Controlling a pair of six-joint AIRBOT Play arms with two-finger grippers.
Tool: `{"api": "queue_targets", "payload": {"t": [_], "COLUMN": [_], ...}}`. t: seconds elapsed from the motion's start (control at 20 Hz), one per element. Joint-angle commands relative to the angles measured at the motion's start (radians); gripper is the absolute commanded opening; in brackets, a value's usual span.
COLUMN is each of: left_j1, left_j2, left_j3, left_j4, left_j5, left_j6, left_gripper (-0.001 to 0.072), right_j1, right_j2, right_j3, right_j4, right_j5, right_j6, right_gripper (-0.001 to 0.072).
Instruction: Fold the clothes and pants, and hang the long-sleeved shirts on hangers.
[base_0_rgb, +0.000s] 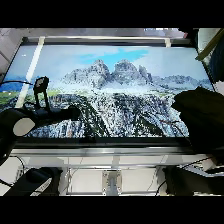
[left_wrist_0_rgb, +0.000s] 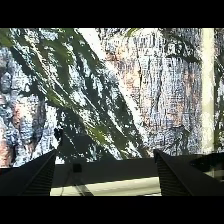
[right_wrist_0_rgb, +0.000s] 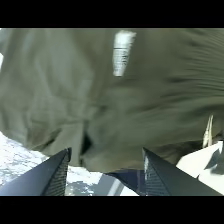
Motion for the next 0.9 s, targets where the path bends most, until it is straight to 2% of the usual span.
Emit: {"api": "queue_targets", "payload": {"t": [0.0,0.25,0.35,0.6,0.85], "left_j1": [0.0,0.0,0.0,0.0,0.0], "left_j2": [0.001,0.001,0.001,0.001,0.001], "left_j3": [0.001,0.001,0.001,0.001,0.001], "left_j4": [0.0,-0.03,-0.03,-0.03,-0.03], "left_j5": [0.0,-0.004,-0.004,-0.004,-0.004], "left_j6": [0.0,0.0,0.0,0.0,0.0], "left_gripper": [0.0702,0.0702,0.0702,0.0702,0.0702], "right_j1": [0.005,0.005,0.005,0.005,0.005], "right_j2": [0.034,0.117,0.166,0.24,0.258], "right_j3": [0.087,0.18,0.18,0.18,0.18], "right_j4": [0.137,0.678,0.803,1.027,1.047], "right_j5": [0.008,-0.019,-0.033,-0.051,-0.039], "right_j6": [0.004,0.008,0.007,0.006,0.006], "right_gripper": [0.0508,0.0508,0.0508,0.0508,0.0507]}}
